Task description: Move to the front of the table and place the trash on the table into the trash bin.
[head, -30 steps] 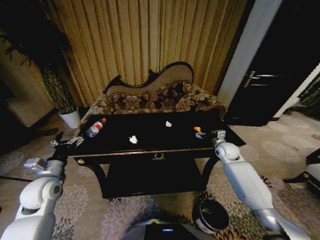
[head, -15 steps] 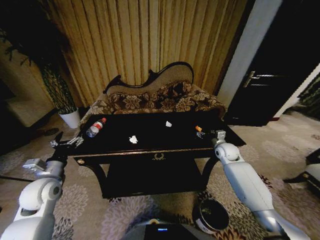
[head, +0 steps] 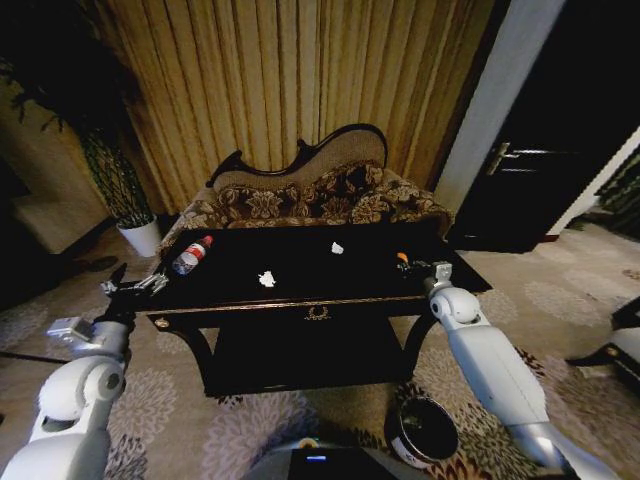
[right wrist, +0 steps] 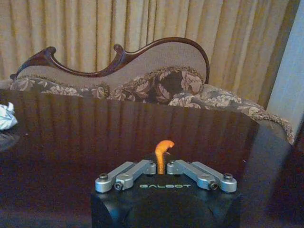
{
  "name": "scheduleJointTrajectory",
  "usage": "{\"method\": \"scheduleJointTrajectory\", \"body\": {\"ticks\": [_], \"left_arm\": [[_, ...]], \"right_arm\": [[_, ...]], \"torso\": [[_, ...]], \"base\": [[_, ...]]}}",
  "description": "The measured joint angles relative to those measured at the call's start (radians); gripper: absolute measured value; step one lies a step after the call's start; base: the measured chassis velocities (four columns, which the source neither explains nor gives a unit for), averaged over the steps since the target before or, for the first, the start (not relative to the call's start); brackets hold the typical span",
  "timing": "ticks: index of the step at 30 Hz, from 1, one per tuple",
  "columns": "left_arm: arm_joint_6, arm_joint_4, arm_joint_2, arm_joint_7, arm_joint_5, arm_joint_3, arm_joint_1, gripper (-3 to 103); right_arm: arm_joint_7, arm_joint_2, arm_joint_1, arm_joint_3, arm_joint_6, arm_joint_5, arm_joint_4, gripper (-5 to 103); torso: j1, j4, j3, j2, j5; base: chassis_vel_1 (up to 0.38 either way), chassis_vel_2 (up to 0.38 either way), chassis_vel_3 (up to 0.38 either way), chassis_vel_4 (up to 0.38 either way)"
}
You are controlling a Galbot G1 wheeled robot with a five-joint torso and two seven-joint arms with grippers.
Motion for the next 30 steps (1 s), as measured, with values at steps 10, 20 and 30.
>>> {"method": "scheduleJointTrajectory", "body": {"ticks": [10,20,30], "left_arm": [[-0.001,-0.002,0.003,0.001,-0.001,0.004,-0.002,100],[-0.003,0.013,0.005,0.001,-0.003,0.004,0.002,100],[-0.003,0.027,0.005,0.001,-0.002,0.015,-0.006,100]], "right_arm": [[0.000,-0.005,-0.021,0.025,0.029,0.009,0.120,3],[0.000,0.027,-0.126,0.086,0.093,0.025,0.255,3],[0.000,0.064,-0.174,0.095,0.108,0.028,0.326,3]], "torso": [[0.000,0.0001,0.000,0.000,-0.0002],[0.000,0.0000,0.000,0.000,-0.0001],[0.000,0.0003,0.000,0.000,-0.0002]], "base": [[0.000,0.000,0.000,0.000],[0.000,0.000,0.000,0.000],[0.000,0.000,0.000,0.000]]}}
